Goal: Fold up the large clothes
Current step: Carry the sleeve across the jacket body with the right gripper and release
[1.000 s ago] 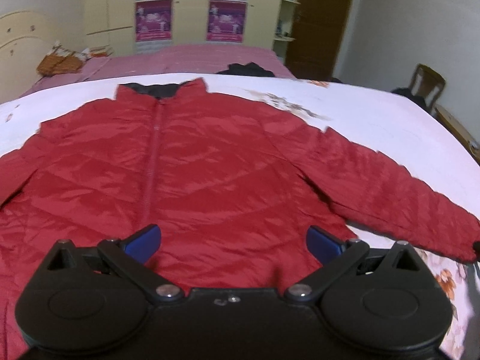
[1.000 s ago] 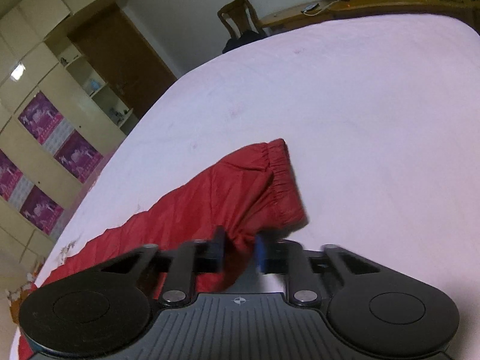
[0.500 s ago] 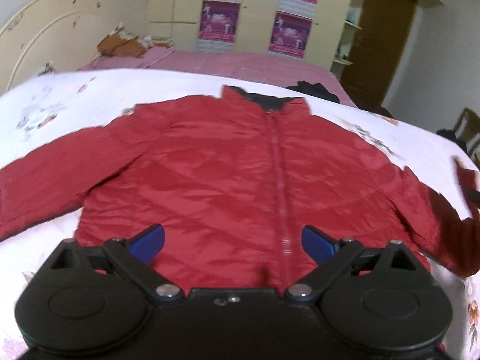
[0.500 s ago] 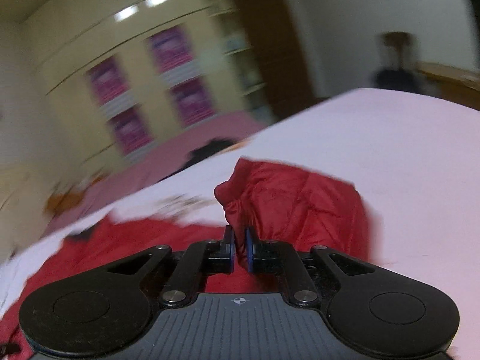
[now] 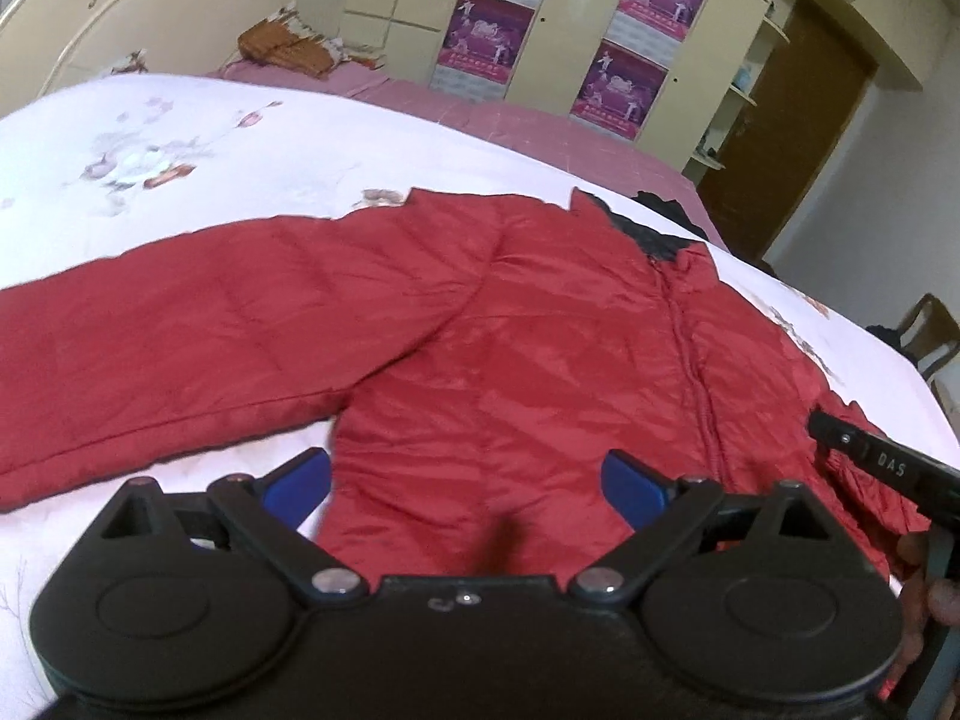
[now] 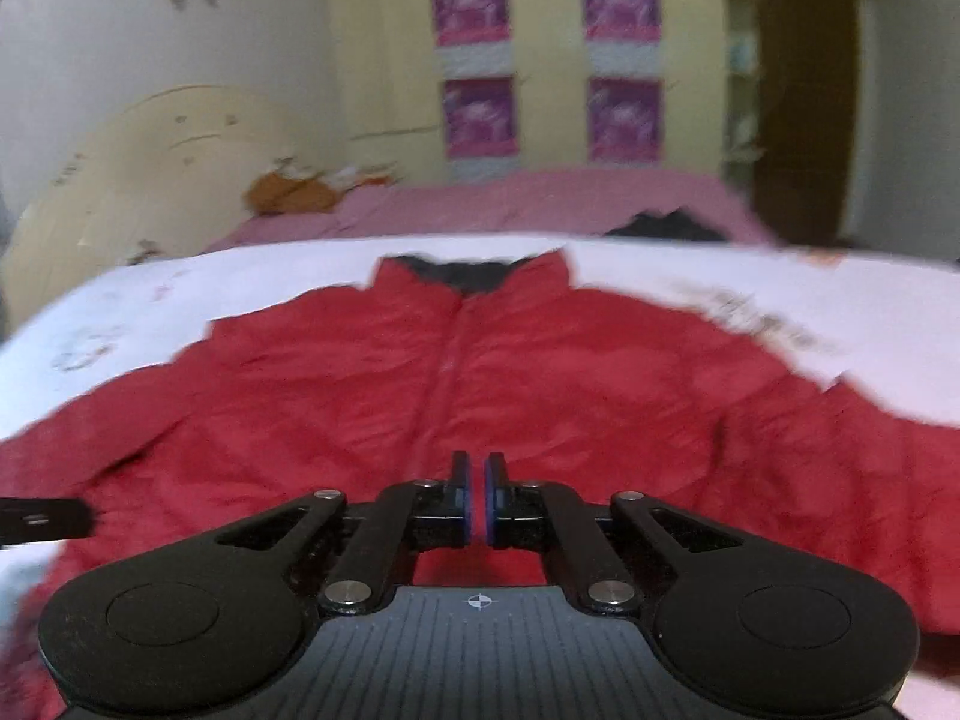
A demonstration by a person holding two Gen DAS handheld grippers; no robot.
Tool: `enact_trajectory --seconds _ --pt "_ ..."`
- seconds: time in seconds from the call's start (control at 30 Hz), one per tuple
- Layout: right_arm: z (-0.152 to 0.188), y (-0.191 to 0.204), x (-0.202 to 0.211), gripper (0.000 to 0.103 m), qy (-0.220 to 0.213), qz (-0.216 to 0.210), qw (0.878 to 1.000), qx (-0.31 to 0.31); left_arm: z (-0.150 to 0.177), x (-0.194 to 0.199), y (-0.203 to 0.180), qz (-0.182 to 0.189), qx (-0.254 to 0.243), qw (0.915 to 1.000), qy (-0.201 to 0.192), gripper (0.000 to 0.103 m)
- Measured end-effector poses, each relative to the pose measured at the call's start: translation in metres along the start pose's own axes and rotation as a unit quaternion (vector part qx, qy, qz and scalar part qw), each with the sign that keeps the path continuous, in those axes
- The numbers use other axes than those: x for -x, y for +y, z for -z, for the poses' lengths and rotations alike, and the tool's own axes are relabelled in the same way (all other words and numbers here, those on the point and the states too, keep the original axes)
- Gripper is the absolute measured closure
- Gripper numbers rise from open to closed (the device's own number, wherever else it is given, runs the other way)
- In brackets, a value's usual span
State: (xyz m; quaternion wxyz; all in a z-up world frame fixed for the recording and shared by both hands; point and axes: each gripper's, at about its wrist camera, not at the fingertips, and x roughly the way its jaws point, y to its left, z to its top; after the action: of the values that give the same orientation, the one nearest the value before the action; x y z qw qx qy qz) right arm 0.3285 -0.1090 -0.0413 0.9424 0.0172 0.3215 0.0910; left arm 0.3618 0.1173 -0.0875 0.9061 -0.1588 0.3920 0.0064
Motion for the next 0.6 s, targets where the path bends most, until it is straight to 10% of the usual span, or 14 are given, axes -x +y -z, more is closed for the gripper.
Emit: enact_trajectory --seconds 0.07,0.13,0.23,0.43,0.5,0.6 --pt "0.002 -0.015 0.000 0.017 -0.018 0.053 0.998 -0.002 0.001 -0.004 0.005 0.004 0.007 1.0000 0.003 0.006" --pt "0.004 -0.031 -0.003 0.018 -0.006 0.083 0.997 0.003 0.002 -0.009 0.006 0.007 0.010 0.9999 0.005 0.006" --pt "0.008 -0.055 -0.021 0.058 0.054 0.093 0.994 -0.009 0.005 -0.016 -0.001 0.014 0.012 0.9998 0.010 0.006" --pt "0.024 -0.073 -0.043 0.060 0.098 0.146 0.984 0.019 0.004 -0.014 -0.013 0.020 0.000 0.9997 0.011 0.006" --pt "0.021 -0.081 -0.041 0.099 0.094 0.120 0.988 -0.009 0.003 -0.012 -0.013 0.018 0.001 0.9998 0.009 0.006" --pt "0.008 -0.068 -0.023 0.100 0.041 0.074 0.996 -0.017 0.002 -0.011 -0.010 0.016 0.004 0.9998 0.008 0.006"
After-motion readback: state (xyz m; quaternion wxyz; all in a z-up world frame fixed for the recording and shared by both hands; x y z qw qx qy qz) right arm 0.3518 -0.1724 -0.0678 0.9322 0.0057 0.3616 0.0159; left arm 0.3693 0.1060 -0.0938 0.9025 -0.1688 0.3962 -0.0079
